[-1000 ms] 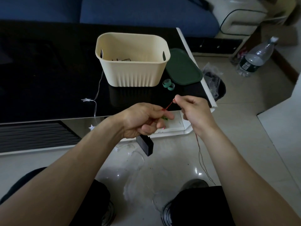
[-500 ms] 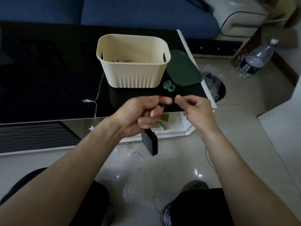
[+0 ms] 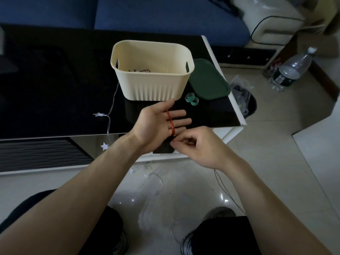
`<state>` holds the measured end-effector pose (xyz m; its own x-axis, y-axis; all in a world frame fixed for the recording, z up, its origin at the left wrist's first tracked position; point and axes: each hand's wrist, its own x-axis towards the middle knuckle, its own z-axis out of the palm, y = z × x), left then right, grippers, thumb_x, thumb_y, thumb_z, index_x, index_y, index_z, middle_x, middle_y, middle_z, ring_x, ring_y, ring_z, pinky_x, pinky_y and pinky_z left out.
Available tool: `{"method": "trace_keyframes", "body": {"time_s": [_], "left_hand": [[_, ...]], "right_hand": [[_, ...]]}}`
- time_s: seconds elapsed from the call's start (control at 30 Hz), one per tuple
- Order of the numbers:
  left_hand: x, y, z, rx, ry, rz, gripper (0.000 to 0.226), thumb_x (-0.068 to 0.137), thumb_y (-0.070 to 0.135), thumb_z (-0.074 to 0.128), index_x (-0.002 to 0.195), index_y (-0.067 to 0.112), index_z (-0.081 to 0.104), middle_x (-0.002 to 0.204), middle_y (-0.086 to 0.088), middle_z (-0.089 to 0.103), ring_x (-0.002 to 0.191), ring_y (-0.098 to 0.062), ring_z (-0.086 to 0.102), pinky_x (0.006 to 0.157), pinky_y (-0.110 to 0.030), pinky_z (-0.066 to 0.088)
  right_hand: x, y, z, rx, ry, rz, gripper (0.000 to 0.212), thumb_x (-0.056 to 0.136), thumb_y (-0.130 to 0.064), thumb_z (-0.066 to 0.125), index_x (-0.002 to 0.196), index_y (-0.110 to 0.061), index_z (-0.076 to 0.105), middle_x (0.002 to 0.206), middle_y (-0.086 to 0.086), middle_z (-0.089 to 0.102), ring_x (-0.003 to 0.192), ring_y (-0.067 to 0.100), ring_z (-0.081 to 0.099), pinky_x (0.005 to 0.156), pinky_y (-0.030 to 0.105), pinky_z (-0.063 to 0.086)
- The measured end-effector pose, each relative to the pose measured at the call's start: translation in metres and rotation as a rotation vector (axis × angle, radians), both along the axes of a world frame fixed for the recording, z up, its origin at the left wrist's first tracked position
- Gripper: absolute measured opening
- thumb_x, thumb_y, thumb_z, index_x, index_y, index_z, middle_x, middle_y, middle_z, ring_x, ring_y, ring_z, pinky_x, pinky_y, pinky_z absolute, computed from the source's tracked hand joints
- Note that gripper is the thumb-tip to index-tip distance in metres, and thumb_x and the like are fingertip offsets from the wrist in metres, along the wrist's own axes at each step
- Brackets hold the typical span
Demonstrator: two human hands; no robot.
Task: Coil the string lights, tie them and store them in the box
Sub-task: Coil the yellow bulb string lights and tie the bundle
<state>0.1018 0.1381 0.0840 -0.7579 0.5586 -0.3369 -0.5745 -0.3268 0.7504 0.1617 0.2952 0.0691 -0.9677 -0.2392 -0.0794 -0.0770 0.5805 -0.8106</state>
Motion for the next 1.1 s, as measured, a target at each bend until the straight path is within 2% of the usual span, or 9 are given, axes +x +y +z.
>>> {"method": "trace_keyframes", "body": {"time_s": [0.1, 0.23, 0.3, 0.4, 0.53, 0.67, 0.77, 0.87, 1.1], "left_hand": [[0.005, 0.001, -0.007, -0.132, -0.003, -0.203, 0.064, 0.086, 0.037, 0.058, 0.134, -0.003, 0.050, 0.131, -0.031, 0.055, 0.117, -0.040, 0.061, 0.097, -0.045, 0.052], [0.007, -0.002, -0.008, -0.193, 0.127, -0.581, 0.053, 0.091, 0.048, 0.044, 0.105, 0.004, 0.071, 0.104, -0.024, 0.065, 0.095, -0.045, 0.061, 0.087, -0.051, 0.049], [0.007, -0.004, -0.006, -0.201, 0.159, -0.675, 0.057, 0.097, 0.048, 0.038, 0.125, 0.003, 0.059, 0.113, -0.026, 0.063, 0.086, -0.042, 0.067, 0.065, -0.036, 0.053], [0.008, -0.003, -0.006, -0.211, 0.178, -0.711, 0.054, 0.102, 0.045, 0.035, 0.138, 0.007, 0.050, 0.115, -0.031, 0.063, 0.049, -0.021, 0.060, 0.038, -0.021, 0.029], [0.001, -0.008, -0.009, -0.275, 0.206, -0.679, 0.043, 0.103, 0.030, 0.037, 0.129, 0.004, 0.059, 0.084, -0.022, 0.068, 0.032, -0.010, 0.033, 0.036, -0.021, 0.016], [-0.001, -0.012, -0.009, -0.315, 0.253, -0.628, 0.040, 0.107, 0.014, 0.031, 0.105, 0.000, 0.069, 0.050, -0.004, 0.048, 0.029, -0.006, 0.024, 0.038, -0.021, 0.016], [-0.004, -0.015, -0.007, -0.347, 0.278, -0.623, 0.040, 0.107, 0.016, 0.032, 0.114, -0.014, 0.058, 0.047, -0.002, 0.039, 0.031, -0.007, 0.022, 0.040, -0.026, 0.013], [-0.007, -0.018, -0.006, -0.360, 0.254, -0.580, 0.040, 0.106, 0.018, 0.034, 0.101, -0.008, 0.063, 0.048, -0.002, 0.035, 0.032, -0.008, 0.022, 0.041, -0.026, 0.011], [-0.005, -0.015, -0.003, -0.390, 0.210, -0.554, 0.033, 0.104, 0.020, 0.036, 0.078, 0.008, 0.053, 0.055, -0.005, 0.041, 0.038, -0.011, 0.028, 0.045, -0.028, 0.011]], "right_hand": [[0.002, -0.002, 0.001, 0.034, 0.014, 0.055, 0.015, 0.092, -0.014, 0.070, 0.080, -0.008, 0.078, 0.062, -0.018, 0.063, 0.061, -0.002, 0.061, 0.059, 0.011, 0.041], [0.003, 0.003, 0.003, 0.023, 0.033, 0.017, 0.013, 0.085, -0.025, 0.079, 0.076, -0.016, 0.079, 0.066, -0.009, 0.071, 0.061, 0.005, 0.066, 0.058, 0.026, 0.052], [0.004, 0.009, 0.006, 0.008, 0.053, -0.055, 0.016, 0.074, -0.030, 0.088, 0.076, -0.020, 0.076, 0.064, -0.009, 0.071, 0.059, 0.005, 0.067, 0.057, 0.023, 0.053], [-0.003, 0.021, 0.008, -0.014, 0.059, -0.129, 0.030, 0.062, -0.033, 0.095, 0.075, -0.019, 0.072, 0.066, -0.004, 0.069, 0.059, 0.009, 0.066, 0.058, 0.024, 0.051], [-0.012, 0.036, 0.005, -0.099, 0.015, -0.174, 0.035, 0.065, -0.035, 0.089, 0.092, -0.019, 0.075, 0.072, -0.003, 0.065, 0.058, 0.005, 0.060, 0.058, 0.019, 0.048], [-0.013, 0.041, 0.007, -0.101, -0.009, -0.023, 0.022, 0.083, -0.026, 0.075, 0.102, -0.015, 0.078, 0.095, -0.004, 0.073, 0.083, 0.007, 0.069, 0.072, 0.022, 0.052], [-0.012, 0.036, 0.005, -0.213, -0.054, 0.018, 0.021, 0.092, -0.013, 0.068, 0.110, -0.006, 0.074, 0.079, -0.011, 0.074, 0.064, 0.004, 0.064, 0.058, 0.017, 0.047], [-0.012, 0.030, 0.002, -0.312, -0.084, -0.050, 0.015, 0.093, -0.005, 0.066, 0.105, 0.001, 0.072, 0.060, -0.015, 0.068, 0.046, -0.002, 0.055, 0.046, 0.008, 0.037], [-0.016, 0.025, -0.001, -0.198, 0.077, -0.119, 0.005, 0.090, -0.016, 0.073, 0.090, -0.020, 0.076, 0.086, -0.003, 0.077, 0.085, 0.014, 0.074, 0.081, 0.030, 0.059]]}}
